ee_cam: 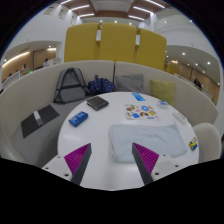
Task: Fold towel
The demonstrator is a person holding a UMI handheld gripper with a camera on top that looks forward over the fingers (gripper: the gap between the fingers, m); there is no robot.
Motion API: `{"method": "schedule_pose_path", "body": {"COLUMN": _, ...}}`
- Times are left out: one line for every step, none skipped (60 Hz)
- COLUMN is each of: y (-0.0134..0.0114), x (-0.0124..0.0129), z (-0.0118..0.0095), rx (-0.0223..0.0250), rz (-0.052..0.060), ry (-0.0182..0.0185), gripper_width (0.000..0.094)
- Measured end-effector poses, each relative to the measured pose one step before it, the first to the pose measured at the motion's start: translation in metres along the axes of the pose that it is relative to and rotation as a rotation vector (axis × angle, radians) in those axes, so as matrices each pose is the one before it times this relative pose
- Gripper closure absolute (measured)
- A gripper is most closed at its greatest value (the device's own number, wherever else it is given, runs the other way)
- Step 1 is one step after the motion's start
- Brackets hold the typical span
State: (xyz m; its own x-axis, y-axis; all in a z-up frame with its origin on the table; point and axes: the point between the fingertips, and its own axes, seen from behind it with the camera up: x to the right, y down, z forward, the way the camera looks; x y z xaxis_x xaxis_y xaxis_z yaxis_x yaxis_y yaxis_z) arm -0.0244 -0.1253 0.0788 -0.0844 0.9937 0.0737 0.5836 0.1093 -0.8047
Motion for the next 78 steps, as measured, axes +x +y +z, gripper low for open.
{"method": "schedule_pose_path", "body": {"y": 0.00049, "x": 0.00200, "z": 0.01026, "rx": -0.00082, "rz": -0.0038, "ry": 0.00745, "gripper_width": 0.0071}}
{"method": "schedule_pose_path", "body": {"y": 0.00030, "x": 0.00236, "z": 0.00819, "rx": -0.00068, "rz": -0.0029, "ry": 0.00642, "gripper_width": 0.0068}}
{"method": "schedule_pose_path", "body": {"y": 0.00059, "x": 0.00131, "z": 0.00940, "rx": -0.00177, "rz": -0.0026, "ry": 0.00521, "gripper_width": 0.0066}}
{"method": "schedule_pose_path", "body": {"y": 0.00083, "x": 0.00101, "z": 0.00943, "rx": -0.00269, "rz": -0.0040, "ry": 0.00343, "gripper_width": 0.0066}}
{"method": "schedule_pose_path", "body": {"y": 0.00101, "x": 0.00079, "z": 0.00923, "rx": -0.00280, "rz": -0.0040, "ry": 0.00253, "gripper_width": 0.0069}}
{"method": "schedule_pose_path", "body": {"y": 0.00101, "x": 0.00077, "z": 0.00892, "rx": -0.00281, "rz": -0.0028, "ry": 0.00270, "gripper_width": 0.0066}}
{"method": "schedule_pose_path", "body": {"y": 0.00114, "x": 0.00042, "z": 0.00978, "rx": -0.00282, "rz": -0.0019, "ry": 0.00353, "gripper_width": 0.0067}}
{"method": "schedule_pose_path", "body": {"y": 0.00082, "x": 0.00065, "z": 0.00862, "rx": -0.00283, "rz": -0.0010, "ry": 0.00296, "gripper_width": 0.0067}}
{"method": "schedule_pose_path", "body": {"y": 0.00114, "x": 0.00052, "z": 0.00815, "rx": -0.00326, "rz": -0.0014, "ry": 0.00158, "gripper_width": 0.0068}}
{"method": "schedule_pose_path", "body": {"y": 0.00186, "x": 0.00116, "z": 0.00666, "rx": -0.00461, "rz": -0.0021, "ry": -0.00244, "gripper_width": 0.0068}}
{"method": "schedule_pose_path", "body": {"y": 0.00159, "x": -0.00015, "z": 0.00709, "rx": -0.00549, "rz": -0.0003, "ry": -0.00223, "gripper_width": 0.0069}}
{"method": "schedule_pose_path", "body": {"y": 0.00179, "x": -0.00024, "z": 0.00651, "rx": -0.00632, "rz": 0.0013, "ry": -0.00273, "gripper_width": 0.0072}}
{"method": "schedule_pose_path", "body": {"y": 0.00151, "x": -0.00042, "z": 0.00636, "rx": -0.00570, "rz": 0.0025, "ry": -0.00306, "gripper_width": 0.0073}}
{"method": "schedule_pose_path", "body": {"y": 0.00085, "x": -0.00053, "z": 0.00536, "rx": -0.00272, "rz": 0.0021, "ry": -0.00372, "gripper_width": 0.0074}}
{"method": "schedule_pose_path", "body": {"y": 0.00011, "x": -0.00070, "z": 0.00500, "rx": -0.00019, "rz": 0.0013, "ry": -0.00486, "gripper_width": 0.0077}}
{"method": "schedule_pose_path", "body": {"y": 0.00017, "x": -0.00102, "z": 0.00439, "rx": -0.00006, "rz": 0.0009, "ry": -0.00585, "gripper_width": 0.0079}}
{"method": "schedule_pose_path", "body": {"y": 0.00046, "x": -0.00081, "z": 0.00379, "rx": -0.00156, "rz": 0.0004, "ry": -0.00579, "gripper_width": 0.0080}}
{"method": "schedule_pose_path", "body": {"y": 0.00089, "x": -0.00029, "z": 0.00336, "rx": -0.00449, "rz": 0.0010, "ry": -0.00367, "gripper_width": 0.0081}}
{"method": "schedule_pose_path", "body": {"y": 0.00124, "x": -0.00108, "z": 0.00308, "rx": -0.00725, "rz": 0.0015, "ry": 0.00268, "gripper_width": 0.0083}}
{"method": "schedule_pose_path", "body": {"y": 0.00195, "x": 0.00095, "z": 0.00188, "rx": -0.00593, "rz": 0.0030, "ry": 0.00139, "gripper_width": 0.0080}}
{"method": "schedule_pose_path", "body": {"y": 0.00160, "x": 0.00004, "z": 0.00206, "rx": -0.00485, "rz": 0.0015, "ry": -0.00153, "gripper_width": 0.0085}}
{"method": "schedule_pose_path", "body": {"y": -0.00102, "x": -0.00214, "z": 0.00136, "rx": 0.00574, "rz": 0.0062, "ry": -0.01022, "gripper_width": 0.0111}}
{"method": "schedule_pose_path", "body": {"y": -0.00062, "x": -0.00108, "z": 0.00119, "rx": 0.00361, "rz": 0.0069, "ry": -0.00663, "gripper_width": 0.0220}}
{"method": "schedule_pose_path", "body": {"y": 0.00133, "x": -0.00058, "z": 0.00116, "rx": -0.00452, "rz": 0.0022, "ry": -0.00339, "gripper_width": 0.0330}}
{"method": "schedule_pose_path", "body": {"y": -0.00041, "x": 0.00011, "z": 0.00141, "rx": 0.00042, "rz": 0.0007, "ry": 0.00707, "gripper_width": 0.0440}}
{"method": "schedule_pose_path", "body": {"y": -0.00069, "x": 0.00210, "z": 0.00052, "rx": 0.00242, "rz": -0.0034, "ry": 0.00909, "gripper_width": 0.0549}}
{"method": "schedule_pose_path", "body": {"y": 0.00068, "x": 0.00260, "z": 0.00029, "rx": -0.00503, "rz": -0.0082, "ry": 0.01303, "gripper_width": 0.0659}}
{"method": "schedule_pose_path", "body": {"y": -0.00104, "x": 0.00377, "z": 0.00087, "rx": -0.00317, "rz": -0.0143, "ry": 0.02030, "gripper_width": 0.0769}}
{"method": "schedule_pose_path", "body": {"y": -0.00099, "x": 0.00438, "z": 0.00028, "rx": 0.00083, "rz": -0.0181, "ry": 0.02412, "gripper_width": 0.0878}}
{"method": "schedule_pose_path", "body": {"y": 0.00064, "x": -0.00072, "z": -0.00047, "rx": -0.00706, "rz": -0.0102, "ry": 0.00432, "gripper_width": 0.0883}}
{"method": "schedule_pose_path", "body": {"y": 0.00090, "x": -0.00170, "z": -0.00037, "rx": -0.01010, "rz": -0.0044, "ry": 0.00119, "gripper_width": 0.0886}}
{"method": "schedule_pose_path", "body": {"y": -0.00024, "x": -0.00154, "z": -0.00024, "rx": -0.00660, "rz": -0.0042, "ry": 0.00004, "gripper_width": 0.0887}}
{"method": "schedule_pose_path", "body": {"y": 0.00048, "x": -0.00215, "z": -0.00079, "rx": -0.01075, "rz": -0.0015, "ry": -0.00681, "gripper_width": 0.0887}}
{"method": "schedule_pose_path", "body": {"y": 0.00009, "x": -0.00250, "z": -0.00134, "rx": -0.01104, "rz": 0.0013, "ry": -0.01427, "gripper_width": 0.0889}}
{"method": "schedule_pose_path", "body": {"y": -0.00054, "x": -0.00454, "z": -0.00155, "rx": -0.01128, "rz": 0.0086, "ry": -0.01898, "gripper_width": 0.0890}}
{"method": "schedule_pose_path", "body": {"y": -0.00021, "x": -0.00434, "z": -0.00234, "rx": -0.00991, "rz": 0.0143, "ry": -0.02258, "gripper_width": 0.0894}}
{"method": "schedule_pose_path", "body": {"y": -0.00158, "x": -0.00554, "z": -0.00275, "rx": -0.00855, "rz": 0.0185, "ry": -0.02530, "gripper_width": 0.0899}}
{"method": "schedule_pose_path", "body": {"y": -0.00234, "x": -0.00531, "z": -0.00314, "rx": -0.00483, "rz": 0.0185, "ry": -0.02487, "gripper_width": 0.0901}}
{"method": "schedule_pose_path", "body": {"y": -0.00332, "x": -0.00482, "z": -0.00366, "rx": -0.00277, "rz": 0.0166, "ry": -0.02192, "gripper_width": 0.0904}}
{"method": "schedule_pose_path", "body": {"y": -0.00383, "x": -0.00335, "z": -0.00418, "rx": -0.00103, "rz": 0.0131, "ry": -0.01709, "gripper_width": 0.0904}}
{"method": "schedule_pose_path", "body": {"y": -0.00455, "x": -0.00449, "z": -0.00358, "rx": 0.00293, "rz": 0.0098, "ry": -0.00676, "gripper_width": 0.0906}}
{"method": "schedule_pose_path", "body": {"y": -0.00545, "x": 0.00009, "z": -0.00515, "rx": 0.00418, "rz": 0.0069, "ry": -0.00634, "gripper_width": 0.0905}}
{"method": "schedule_pose_path", "body": {"y": -0.00656, "x": 0.00098, "z": -0.00561, "rx": 0.00621, "rz": 0.0065, "ry": -0.00363, "gripper_width": 0.0904}}
{"method": "schedule_pose_path", "body": {"y": -0.00725, "x": 0.00132, "z": -0.00596, "rx": 0.00870, "rz": 0.0088, "ry": -0.00399, "gripper_width": 0.0904}}
{"method": "schedule_pose_path", "body": {"y": -0.00747, "x": 0.00022, "z": -0.00601, "rx": 0.00955, "rz": 0.0123, "ry": -0.00552, "gripper_width": 0.0905}}
{"method": "schedule_pose_path", "body": {"y": -0.00761, "x": 0.00177, "z": -0.00627, "rx": 0.00915, "rz": 0.0119, "ry": -0.00666, "gripper_width": 0.0905}}
{"method": "schedule_pose_path", "body": {"y": -0.00750, "x": 0.00287, "z": -0.00621, "rx": 0.00816, "rz": 0.0130, "ry": -0.00516, "gripper_width": 0.0904}}
{"method": "schedule_pose_path", "body": {"y": -0.00728, "x": 0.00420, "z": -0.00641, "rx": 0.00693, "rz": 0.0125, "ry": -0.00277, "gripper_width": 0.0904}}
{"method": "schedule_pose_path", "body": {"y": -0.00701, "x": 0.00538, "z": -0.00593, "rx": 0.00654, "rz": 0.0114, "ry": -0.00109, "gripper_width": 0.0904}}
{"method": "schedule_pose_path", "body": {"y": -0.00687, "x": 0.00580, "z": -0.00556, "rx": 0.00605, "rz": 0.0103, "ry": 0.00003, "gripper_width": 0.0903}}
{"method": "schedule_pose_path", "body": {"y": -0.00723, "x": 0.00643, "z": -0.00456, "rx": 0.00510, "rz": 0.0090, "ry": 0.00278, "gripper_width": 0.0902}}
{"method": "schedule_pose_path", "body": {"y": -0.00610, "x": 0.00833, "z": -0.00543, "rx": 0.00522, "rz": 0.0073, "ry": 0.00210, "gripper_width": 0.0902}}
{"method": "schedule_pose_path", "body": {"y": -0.00600, "x": 0.00839, "z": -0.00437, "rx": 0.00611, "rz": 0.0066, "ry": 0.00615, "gripper_width": 0.0901}}
{"method": "schedule_pose_path", "body": {"y": -0.00549, "x": 0.01007, "z": -0.00414, "rx": 0.00628, "rz": 0.0063, "ry": 0.00682, "gripper_width": 0.0901}}
{"method": "schedule_pose_path", "body": {"y": -0.00474, "x": 0.01082, "z": -0.00353, "rx": 0.00579, "rz": 0.0054, "ry": 0.00778, "gripper_width": 0.0900}}
{"method": "schedule_pose_path", "body": {"y": -0.00396, "x": 0.01087, "z": -0.00294, "rx": 0.00462, "rz": 0.0037, "ry": 0.00740, "gripper_width": 0.0899}}
{"method": "schedule_pose_path", "body": {"y": -0.00327, "x": 0.01099, "z": -0.00181, "rx": 0.00408, "rz": 0.0023, "ry": 0.00630, "gripper_width": 0.0899}}
{"method": "schedule_pose_path", "body": {"y": -0.00227, "x": 0.01169, "z": -0.00130, "rx": 0.00366, "rz": 0.0018, "ry": 0.00660, "gripper_width": 0.0899}}
{"method": "schedule_pose_path", "body": {"y": -0.00161, "x": 0.01201, "z": -0.00063, "rx": 0.00135, "rz": 0.0015, "ry": 0.00922, "gripper_width": 0.0898}}
{"method": "schedule_pose_path", "body": {"y": -0.00044, "x": 0.01279, "z": 0.00057, "rx": -0.00166, "rz": 0.0016, "ry": 0.01076, "gripper_width": 0.0896}}
{"method": "schedule_pose_path", "body": {"y": 0.00116, "x": 0.01230, "z": 0.00214, "rx": -0.00351, "rz": 0.0022, "ry": 0.01170, "gripper_width": 0.0896}}
{"method": "schedule_pose_path", "body": {"y": 0.00209, "x": 0.01202, "z": 0.00178, "rx": -0.00643, "rz": 0.0044, "ry": 0.00964, "gripper_width": 0.0896}}
{"method": "schedule_pose_path", "body": {"y": 0.00246, "x": 0.01109, "z": 0.00236, "rx": -0.00713, "rz": 0.0060, "ry": 0.00766, "gripper_width": 0.0895}}
{"method": "schedule_pose_path", "body": {"y": 0.00289, "x": 0.01108, "z": 0.00278, "rx": -0.00620, "rz": 0.0069, "ry": 0.00795, "gripper_width": 0.0895}}
{"method": "schedule_pose_path", "body": {"y": 0.00284, "x": 0.01102, "z": 0.00334, "rx": -0.00358, "rz": 0.0055, "ry": 0.00908, "gripper_width": 0.0895}}
{"method": "schedule_pose_path", "body": {"y": 0.00259, "x": 0.01022, "z": 0.00397, "rx": -0.00067, "rz": 0.0024, "ry": 0.00887, "gripper_width": 0.0894}}
{"method": "schedule_pose_path", "body": {"y": 0.00287, "x": 0.00966, "z": 0.00340, "rx": 0.00317, "rz": -0.0014, "ry": 0.00642, "gripper_width": 0.0894}}
{"method": "schedule_pose_path", "body": {"y": 0.00294, "x": 0.00867, "z": 0.00542, "rx": 0.00142, "rz": -0.0056, "ry": 0.00578, "gripper_width": 0.0893}}
{"method": "schedule_pose_path", "body": {"y": 0.00272, "x": 0.00839, "z": 0.00448, "rx": 0.00139, "rz": -0.0098, "ry": 0.00678, "gripper_width": 0.0893}}
{"method": "schedule_pose_path", "body": {"y": 0.00347, "x": 0.00820, "z": 0.00437, "rx": -0.00038, "rz": -0.0113, "ry": 0.01033, "gripper_width": 0.0894}}
{"method": "schedule_pose_path", "body": {"y": 0.00357, "x": 0.00796, "z": 0.00401, "rx": -0.00236, "rz": -0.0096, "ry": 0.01137, "gripper_width": 0.0895}}
{"method": "schedule_pose_path", "body": {"y": 0.00369, "x": 0.00623, "z": 0.00440, "rx": -0.00318, "rz": -0.0063, "ry": 0.00860, "gripper_width": 0.0895}}
{"method": "schedule_pose_path", "body": {"y": 0.00374, "x": 0.00464, "z": 0.00421, "rx": -0.00315, "rz": -0.0035, "ry": 0.00327, "gripper_width": 0.0894}}
{"method": "schedule_pose_path", "body": {"y": 0.00347, "x": 0.00371, "z": 0.00309, "rx": -0.00351, "rz": -0.0034, "ry": -0.00205, "gripper_width": 0.0893}}
{"method": "schedule_pose_path", "body": {"y": 0.00359, "x": 0.00253, "z": 0.00465, "rx": -0.00466, "rz": -0.0043, "ry": -0.00246, "gripper_width": 0.0893}}
{"method": "schedule_pose_path", "body": {"y": 0.00403, "x": 0.00238, "z": 0.00411, "rx": -0.00742, "rz": -0.0040, "ry": -0.00145, "gripper_width": 0.0891}}
{"method": "schedule_pose_path", "body": {"y": 0.00398, "x": 0.00218, "z": 0.00336, "rx": -0.00752, "rz": -0.0028, "ry": -0.00065, "gripper_width": 0.0890}}
{"method": "schedule_pose_path", "body": {"y": 0.00315, "x": 0.00185, "z": 0.00291, "rx": -0.00591, "rz": -0.0037, "ry": -0.00105, "gripper_width": 0.0882}}
